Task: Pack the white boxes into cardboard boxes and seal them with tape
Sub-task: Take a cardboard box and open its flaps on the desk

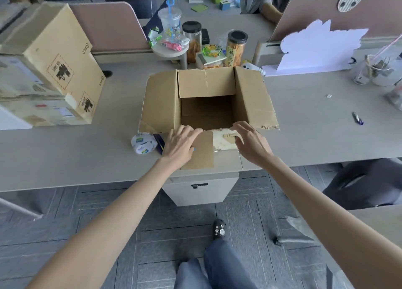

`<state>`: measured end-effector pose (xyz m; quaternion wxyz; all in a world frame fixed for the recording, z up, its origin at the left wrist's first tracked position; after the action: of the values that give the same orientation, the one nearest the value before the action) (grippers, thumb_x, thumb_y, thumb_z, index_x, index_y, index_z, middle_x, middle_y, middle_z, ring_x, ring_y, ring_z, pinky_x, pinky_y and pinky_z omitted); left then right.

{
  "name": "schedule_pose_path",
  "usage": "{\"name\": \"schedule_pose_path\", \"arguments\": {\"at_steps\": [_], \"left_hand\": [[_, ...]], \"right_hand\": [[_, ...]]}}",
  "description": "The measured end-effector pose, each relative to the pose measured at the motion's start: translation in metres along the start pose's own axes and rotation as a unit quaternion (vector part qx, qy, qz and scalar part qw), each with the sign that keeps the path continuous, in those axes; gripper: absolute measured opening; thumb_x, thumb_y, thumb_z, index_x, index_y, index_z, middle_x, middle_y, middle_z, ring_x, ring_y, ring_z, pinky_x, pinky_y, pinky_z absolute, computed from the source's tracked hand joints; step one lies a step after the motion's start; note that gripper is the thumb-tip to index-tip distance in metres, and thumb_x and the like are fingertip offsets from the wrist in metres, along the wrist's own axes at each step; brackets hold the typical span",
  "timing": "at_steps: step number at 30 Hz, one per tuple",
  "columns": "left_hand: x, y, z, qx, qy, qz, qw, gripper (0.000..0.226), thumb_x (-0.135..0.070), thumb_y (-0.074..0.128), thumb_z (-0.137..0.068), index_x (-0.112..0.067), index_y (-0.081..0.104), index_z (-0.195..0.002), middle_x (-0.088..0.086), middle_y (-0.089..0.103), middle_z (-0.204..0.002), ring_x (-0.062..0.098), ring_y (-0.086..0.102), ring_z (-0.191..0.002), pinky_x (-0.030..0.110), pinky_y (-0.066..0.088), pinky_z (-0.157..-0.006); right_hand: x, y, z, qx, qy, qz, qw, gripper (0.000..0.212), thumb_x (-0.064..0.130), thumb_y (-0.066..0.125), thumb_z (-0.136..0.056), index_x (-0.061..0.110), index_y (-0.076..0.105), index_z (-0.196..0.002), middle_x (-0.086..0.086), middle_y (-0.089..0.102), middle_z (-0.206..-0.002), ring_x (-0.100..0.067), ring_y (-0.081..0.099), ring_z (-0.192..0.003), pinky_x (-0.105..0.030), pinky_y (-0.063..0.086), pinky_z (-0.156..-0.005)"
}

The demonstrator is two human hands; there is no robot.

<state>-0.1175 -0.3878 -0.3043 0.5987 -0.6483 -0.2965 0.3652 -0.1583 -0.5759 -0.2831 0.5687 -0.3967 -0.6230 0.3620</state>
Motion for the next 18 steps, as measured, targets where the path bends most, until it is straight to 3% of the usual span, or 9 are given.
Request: {"name": "schedule_pose_path", "arguments": {"at_steps": [6,9,18], "left_hand": [[0.002,-0.013,-0.023,-0.081,-0.013,0.016,0.997,0.056,-0.015,0.067,-0.086,-0.016,0.050,-0.139,0.005,0.058,-0.121,0.024,0.055,-0.106,0.039,0.044,-0.088],[0.001,-0.027,-0.047,-0.110,-0.014,0.015,0.994,0.050,-0.015,0.068,-0.085,-0.013,0.055,-0.134,0.006,0.060,-0.119,0.023,0.056,-0.102,0.038,0.045,-0.086],[0.016,-0.015,-0.120,-0.074,-0.084,-0.013,0.994,0.044,-0.021,0.068,-0.086,-0.015,0.058,-0.129,0.003,0.058,-0.119,0.024,0.055,-0.104,0.043,0.047,-0.091]], "right_hand": [[-0.007,-0.004,-0.043,0.025,-0.037,0.003,0.999,0.036,0.005,0.046,-0.096,0.010,0.058,-0.129,-0.001,0.051,-0.139,-0.020,0.050,-0.125,-0.034,0.046,-0.088],[-0.019,-0.007,-0.074,0.037,-0.058,0.001,0.998,0.036,0.004,0.044,-0.096,0.010,0.058,-0.129,-0.002,0.051,-0.139,-0.021,0.051,-0.124,-0.034,0.048,-0.087],[-0.035,0.002,-0.166,0.071,-0.115,0.062,0.989,0.044,0.002,0.046,-0.092,0.010,0.052,-0.135,-0.007,0.048,-0.140,-0.025,0.044,-0.127,-0.038,0.040,-0.104]]}}
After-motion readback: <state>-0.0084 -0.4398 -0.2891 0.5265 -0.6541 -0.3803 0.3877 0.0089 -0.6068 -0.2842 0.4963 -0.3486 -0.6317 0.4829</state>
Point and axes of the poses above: each hand's wrist, its own z-axis away from the middle knuckle, its own y-axis out of the palm, x = y × z, the point moved 9 cm from there along -z, towards the middle knuckle
